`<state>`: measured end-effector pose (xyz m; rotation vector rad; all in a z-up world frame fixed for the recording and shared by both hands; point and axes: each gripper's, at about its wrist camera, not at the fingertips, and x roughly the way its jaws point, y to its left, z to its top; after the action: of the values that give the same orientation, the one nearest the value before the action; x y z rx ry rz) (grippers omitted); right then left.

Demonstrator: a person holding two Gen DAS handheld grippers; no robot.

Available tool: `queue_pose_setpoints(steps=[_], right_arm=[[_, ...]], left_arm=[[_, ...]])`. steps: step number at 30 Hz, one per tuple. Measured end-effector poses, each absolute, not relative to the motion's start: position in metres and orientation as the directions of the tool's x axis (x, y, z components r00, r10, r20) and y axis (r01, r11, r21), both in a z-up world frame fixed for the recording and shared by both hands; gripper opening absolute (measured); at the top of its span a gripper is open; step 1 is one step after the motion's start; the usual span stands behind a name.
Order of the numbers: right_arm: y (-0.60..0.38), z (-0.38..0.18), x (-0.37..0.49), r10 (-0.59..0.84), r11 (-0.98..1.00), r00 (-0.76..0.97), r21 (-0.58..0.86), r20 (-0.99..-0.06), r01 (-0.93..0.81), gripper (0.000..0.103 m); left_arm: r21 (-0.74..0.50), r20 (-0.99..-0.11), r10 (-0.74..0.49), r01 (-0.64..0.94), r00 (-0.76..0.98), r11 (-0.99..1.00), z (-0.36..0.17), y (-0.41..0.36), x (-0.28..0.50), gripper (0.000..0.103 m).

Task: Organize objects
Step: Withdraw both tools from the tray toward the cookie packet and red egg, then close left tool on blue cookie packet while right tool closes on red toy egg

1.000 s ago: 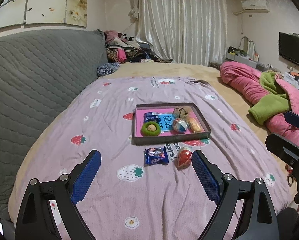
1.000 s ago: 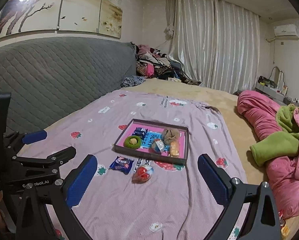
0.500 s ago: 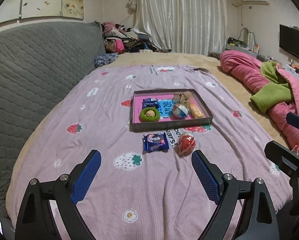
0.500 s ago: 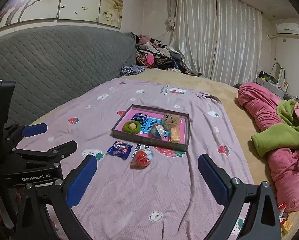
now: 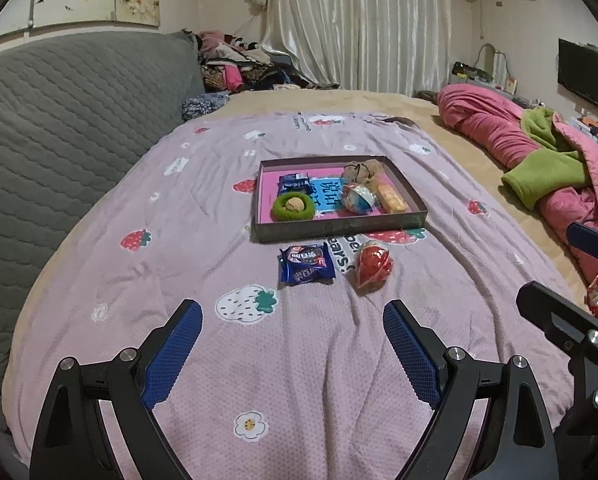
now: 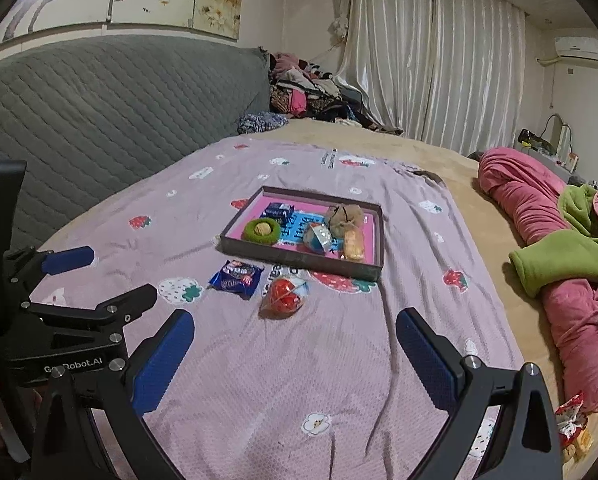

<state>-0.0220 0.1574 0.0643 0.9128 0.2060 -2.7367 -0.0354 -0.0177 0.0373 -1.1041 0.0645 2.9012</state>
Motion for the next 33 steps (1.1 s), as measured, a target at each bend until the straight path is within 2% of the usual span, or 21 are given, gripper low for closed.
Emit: queue_pose_setpoints(steps=[17,33], right_arm=[[0.149,0.022,-0.041,-0.179,-0.955,-0.724,-0.060,-0.667,0.291,0.102],[0.127,-0.034,-0.096,-0.173,-0.946,-0.667,-0.066,-0.725,0.317,0.102]], left_arm=[[-0.002,-0.720,0.034,-0.047,-0.693,-0.999,-0.005,-0.024,-0.066,0.092],[-0.019,-0.775,0.044,-0.047,-0.630,-0.999,-0.046,-0.024,-0.153,0.093]])
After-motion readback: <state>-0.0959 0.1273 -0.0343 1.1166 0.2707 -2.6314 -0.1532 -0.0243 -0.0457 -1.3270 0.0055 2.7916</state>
